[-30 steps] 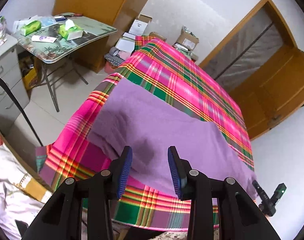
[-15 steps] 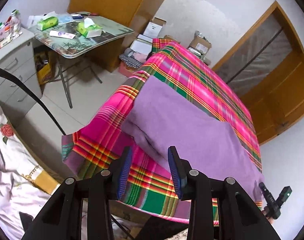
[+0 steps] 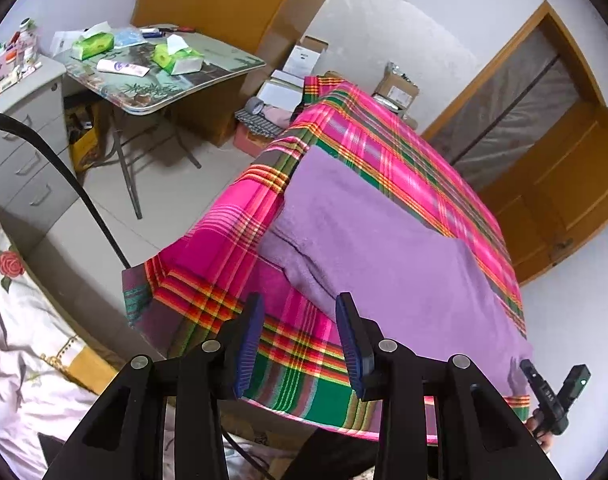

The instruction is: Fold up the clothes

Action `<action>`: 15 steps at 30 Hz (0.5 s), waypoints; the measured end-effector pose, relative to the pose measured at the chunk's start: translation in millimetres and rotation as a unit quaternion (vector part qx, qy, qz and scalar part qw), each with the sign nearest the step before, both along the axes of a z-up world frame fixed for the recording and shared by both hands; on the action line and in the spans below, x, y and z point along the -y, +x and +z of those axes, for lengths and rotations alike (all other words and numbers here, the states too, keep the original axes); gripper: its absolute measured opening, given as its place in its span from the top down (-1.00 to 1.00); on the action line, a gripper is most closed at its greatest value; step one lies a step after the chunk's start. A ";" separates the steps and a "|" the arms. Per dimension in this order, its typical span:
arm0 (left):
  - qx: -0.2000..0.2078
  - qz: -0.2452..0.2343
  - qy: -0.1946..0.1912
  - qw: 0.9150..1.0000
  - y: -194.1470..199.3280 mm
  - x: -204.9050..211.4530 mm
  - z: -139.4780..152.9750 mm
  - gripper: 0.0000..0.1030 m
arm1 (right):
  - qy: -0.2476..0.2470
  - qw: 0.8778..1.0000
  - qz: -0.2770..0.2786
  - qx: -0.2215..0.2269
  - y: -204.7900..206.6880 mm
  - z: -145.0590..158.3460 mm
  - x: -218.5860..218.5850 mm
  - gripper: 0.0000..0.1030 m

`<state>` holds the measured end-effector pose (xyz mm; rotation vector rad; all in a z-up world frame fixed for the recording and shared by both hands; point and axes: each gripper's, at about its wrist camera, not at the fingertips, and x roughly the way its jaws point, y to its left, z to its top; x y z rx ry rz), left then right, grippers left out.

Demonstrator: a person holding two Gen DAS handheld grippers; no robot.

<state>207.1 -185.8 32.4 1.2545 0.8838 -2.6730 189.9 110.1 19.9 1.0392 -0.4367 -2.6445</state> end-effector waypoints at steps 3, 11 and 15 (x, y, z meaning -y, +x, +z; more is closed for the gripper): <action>0.002 0.004 0.003 1.000 1.6 4.2 -2.8 0.25 | 0.000 1.000 0.001 -0.001 0.8 1.1 4.1 0.54; 0.005 0.010 0.007 1.000 2.0 7.1 -7.2 0.25 | 0.002 1.000 0.003 -0.005 4.0 4.0 10.3 0.54; -0.003 -0.001 -0.024 1.000 -0.3 -10.3 1.8 0.25 | 0.003 1.000 0.003 -0.007 4.5 4.3 9.6 0.54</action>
